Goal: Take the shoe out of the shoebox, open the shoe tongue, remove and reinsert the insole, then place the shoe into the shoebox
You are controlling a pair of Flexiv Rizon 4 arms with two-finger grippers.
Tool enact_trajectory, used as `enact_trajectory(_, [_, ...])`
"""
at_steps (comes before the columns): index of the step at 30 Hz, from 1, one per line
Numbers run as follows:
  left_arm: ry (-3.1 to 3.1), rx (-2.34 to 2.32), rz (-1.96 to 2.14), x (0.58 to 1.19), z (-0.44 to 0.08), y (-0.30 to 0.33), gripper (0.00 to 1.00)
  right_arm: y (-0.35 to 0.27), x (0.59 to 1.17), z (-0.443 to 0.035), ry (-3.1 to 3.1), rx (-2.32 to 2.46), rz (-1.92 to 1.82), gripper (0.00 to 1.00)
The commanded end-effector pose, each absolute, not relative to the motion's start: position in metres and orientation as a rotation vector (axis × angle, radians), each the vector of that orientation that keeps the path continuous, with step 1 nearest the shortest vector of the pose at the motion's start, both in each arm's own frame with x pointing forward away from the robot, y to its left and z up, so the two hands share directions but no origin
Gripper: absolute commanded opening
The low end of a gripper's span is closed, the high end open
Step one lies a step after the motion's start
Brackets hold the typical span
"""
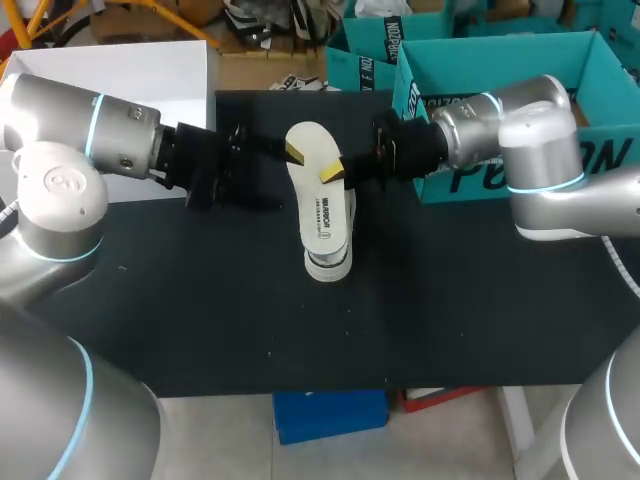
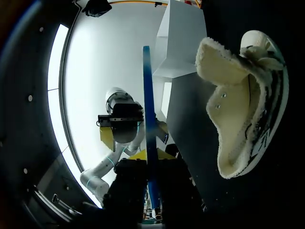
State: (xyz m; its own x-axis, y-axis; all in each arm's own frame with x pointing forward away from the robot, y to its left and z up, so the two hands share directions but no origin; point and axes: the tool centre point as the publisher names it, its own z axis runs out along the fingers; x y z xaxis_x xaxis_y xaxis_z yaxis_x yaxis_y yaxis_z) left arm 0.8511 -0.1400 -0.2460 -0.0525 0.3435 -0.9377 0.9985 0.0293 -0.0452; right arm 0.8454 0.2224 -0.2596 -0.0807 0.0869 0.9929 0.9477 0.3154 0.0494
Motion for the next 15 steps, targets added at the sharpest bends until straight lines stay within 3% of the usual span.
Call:
enact_trajectory(1, [1.512,1.422,-1.037,0.85,-0.246,-0.14,1.0,0.223,0.846,-0.26,-1.464,-1.007,-0.965,0.0])
enact_trajectory(15, [1.447,1.253,-1.126,0.849,-0.265,-0.136,1.0,0.223,0.846,-0.26,-1.464,-1.007,-0.965,0.0])
